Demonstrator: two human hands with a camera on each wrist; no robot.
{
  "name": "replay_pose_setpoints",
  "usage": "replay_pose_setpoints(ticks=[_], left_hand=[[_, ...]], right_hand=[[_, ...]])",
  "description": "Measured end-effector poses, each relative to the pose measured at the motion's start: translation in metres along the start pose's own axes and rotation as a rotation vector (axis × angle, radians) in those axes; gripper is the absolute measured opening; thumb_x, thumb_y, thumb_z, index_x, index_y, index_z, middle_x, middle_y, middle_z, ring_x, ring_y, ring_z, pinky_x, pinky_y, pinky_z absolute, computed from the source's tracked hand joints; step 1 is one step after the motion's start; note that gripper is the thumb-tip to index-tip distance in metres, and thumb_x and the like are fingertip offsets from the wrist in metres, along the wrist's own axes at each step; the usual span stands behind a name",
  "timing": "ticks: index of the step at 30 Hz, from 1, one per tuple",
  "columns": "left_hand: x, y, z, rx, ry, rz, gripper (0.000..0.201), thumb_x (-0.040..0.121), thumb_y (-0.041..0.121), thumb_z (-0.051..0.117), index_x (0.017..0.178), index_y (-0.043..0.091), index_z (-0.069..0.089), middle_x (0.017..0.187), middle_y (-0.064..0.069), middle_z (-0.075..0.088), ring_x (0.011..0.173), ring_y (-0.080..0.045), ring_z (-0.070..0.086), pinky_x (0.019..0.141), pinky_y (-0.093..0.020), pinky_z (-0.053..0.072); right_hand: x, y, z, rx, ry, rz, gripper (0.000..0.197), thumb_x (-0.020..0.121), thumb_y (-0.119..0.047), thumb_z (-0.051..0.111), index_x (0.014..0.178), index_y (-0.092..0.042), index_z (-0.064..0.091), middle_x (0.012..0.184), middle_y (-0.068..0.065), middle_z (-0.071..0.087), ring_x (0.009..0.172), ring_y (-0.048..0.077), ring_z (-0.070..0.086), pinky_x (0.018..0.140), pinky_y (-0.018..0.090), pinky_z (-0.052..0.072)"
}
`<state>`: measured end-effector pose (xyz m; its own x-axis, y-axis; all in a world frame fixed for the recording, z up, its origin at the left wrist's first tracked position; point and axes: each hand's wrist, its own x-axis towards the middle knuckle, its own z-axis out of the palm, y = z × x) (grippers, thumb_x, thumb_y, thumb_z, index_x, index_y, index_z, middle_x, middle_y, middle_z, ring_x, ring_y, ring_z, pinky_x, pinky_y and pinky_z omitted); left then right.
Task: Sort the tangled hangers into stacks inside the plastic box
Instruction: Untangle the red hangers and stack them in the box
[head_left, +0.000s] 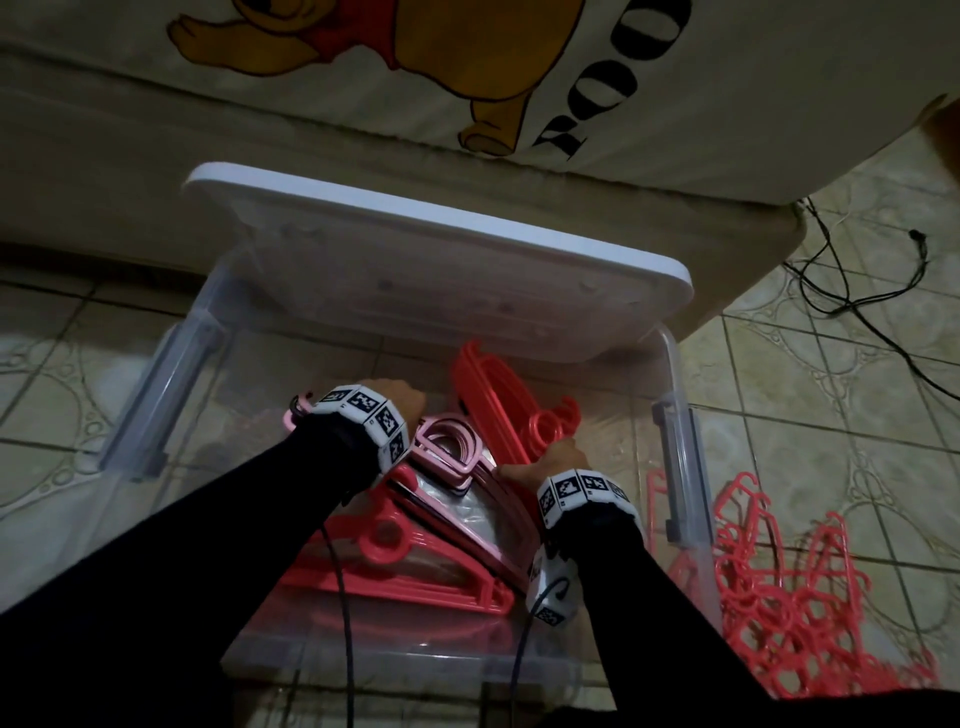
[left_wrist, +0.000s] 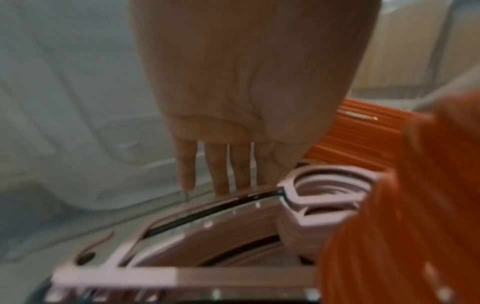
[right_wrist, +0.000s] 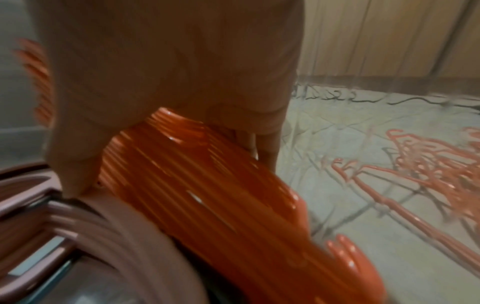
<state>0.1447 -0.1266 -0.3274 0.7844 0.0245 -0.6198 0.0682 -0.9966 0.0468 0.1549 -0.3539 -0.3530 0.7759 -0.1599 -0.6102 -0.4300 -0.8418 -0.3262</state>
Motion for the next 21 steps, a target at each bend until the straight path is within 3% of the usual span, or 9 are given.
replay_pose_setpoints(ticks=[3, 6, 10, 11, 13, 15, 17, 19, 21], left_hand=[[0.004, -0.003, 0.002, 0.047, -0.061, -0.057, 0.026, 0.06, 0.036, 0.067, 0.078, 0.017, 0.063, 0.074, -0.001, 0.069, 0.064, -0.021, 0.067, 0.053, -0.025, 0.041], [-0.005, -0.001, -0.004, 0.017, -0.053, -0.053, 0.025, 0.064, 0.035, 0.066, 0.081, 0.016, 0.065, 0.079, -0.002, 0.07, 0.07, -0.022, 0.069, 0.056, -0.027, 0.045], [-0.024, 0.007, -0.012, -0.098, -0.038, -0.008, 0.018, 0.074, 0.031, 0.064, 0.076, 0.014, 0.065, 0.079, -0.007, 0.07, 0.059, -0.018, 0.062, 0.047, -0.018, 0.037], [-0.025, 0.011, -0.013, -0.137, -0.011, 0.01, 0.018, 0.081, 0.029, 0.061, 0.083, 0.012, 0.068, 0.088, -0.009, 0.07, 0.067, -0.021, 0.064, 0.048, -0.02, 0.038], [-0.025, 0.019, -0.02, -0.238, 0.032, 0.025, 0.028, 0.092, 0.025, 0.052, 0.104, 0.005, 0.066, 0.11, -0.017, 0.066, 0.097, -0.03, 0.064, 0.068, -0.029, 0.045], [-0.022, 0.028, -0.03, -0.441, 0.07, -0.034, 0.033, 0.097, 0.023, 0.046, 0.116, 0.0, 0.06, 0.123, -0.022, 0.059, 0.113, -0.035, 0.057, 0.084, -0.034, 0.044], [-0.017, 0.037, -0.037, -0.566, 0.079, -0.071, 0.032, 0.097, 0.015, 0.044, 0.121, -0.003, 0.055, 0.129, -0.023, 0.055, 0.118, -0.034, 0.053, 0.089, -0.034, 0.042], [-0.014, 0.044, -0.041, -0.652, 0.038, -0.092, 0.031, 0.095, 0.007, 0.042, 0.122, -0.004, 0.053, 0.129, -0.023, 0.055, 0.119, -0.033, 0.053, 0.09, -0.033, 0.042], [-0.013, 0.05, -0.041, -0.72, -0.007, -0.094, 0.032, 0.095, 0.005, 0.04, 0.123, -0.004, 0.052, 0.129, -0.021, 0.055, 0.118, -0.031, 0.053, 0.09, -0.032, 0.041]], right_hand=[[-0.001, 0.001, 0.001, 0.014, 0.038, -0.019, 0.064, 0.037, -0.056, 0.084, 0.076, -0.021, 0.045, 0.054, -0.011, 0.049, 0.038, 0.001, 0.046, 0.033, 0.01, 0.025], [-0.004, -0.002, 0.004, 0.043, 0.09, -0.044, 0.051, 0.039, -0.05, 0.082, 0.062, -0.021, 0.046, 0.047, -0.014, 0.048, 0.025, -0.002, 0.043, 0.024, 0.008, 0.02], [-0.007, -0.004, 0.002, 0.056, 0.08, -0.031, 0.052, 0.043, -0.048, 0.082, 0.067, -0.022, 0.045, 0.051, -0.012, 0.049, 0.034, -0.003, 0.043, 0.031, 0.008, 0.024], [-0.007, -0.004, -0.001, 0.06, 0.065, -0.019, 0.055, 0.044, -0.048, 0.083, 0.074, -0.022, 0.045, 0.053, -0.012, 0.049, 0.036, -0.003, 0.043, 0.031, 0.009, 0.025], [-0.007, -0.005, -0.007, 0.051, 0.013, 0.007, 0.065, 0.042, -0.051, 0.083, 0.088, -0.022, 0.047, 0.056, -0.01, 0.051, 0.04, 0.001, 0.047, 0.032, 0.01, 0.029], [-0.006, -0.009, -0.013, -0.028, -0.063, 0.021, 0.08, 0.046, -0.056, 0.082, 0.108, -0.015, 0.054, 0.073, -0.003, 0.061, 0.053, 0.011, 0.054, 0.046, 0.015, 0.039], [-0.003, -0.011, -0.019, -0.084, -0.108, 0.027, 0.093, 0.052, -0.059, 0.081, 0.124, -0.006, 0.051, 0.091, 0.005, 0.064, 0.065, 0.016, 0.055, 0.057, 0.021, 0.042], [0.0, -0.012, -0.024, -0.073, -0.106, 0.024, 0.094, 0.052, -0.06, 0.081, 0.123, -0.005, 0.053, 0.091, 0.006, 0.064, 0.067, 0.016, 0.055, 0.056, 0.022, 0.041], [0.002, -0.012, -0.027, -0.08, -0.092, 0.013, 0.093, 0.052, -0.061, 0.082, 0.121, -0.004, 0.054, 0.106, 0.009, 0.066, 0.076, 0.019, 0.054, 0.062, 0.024, 0.04]])
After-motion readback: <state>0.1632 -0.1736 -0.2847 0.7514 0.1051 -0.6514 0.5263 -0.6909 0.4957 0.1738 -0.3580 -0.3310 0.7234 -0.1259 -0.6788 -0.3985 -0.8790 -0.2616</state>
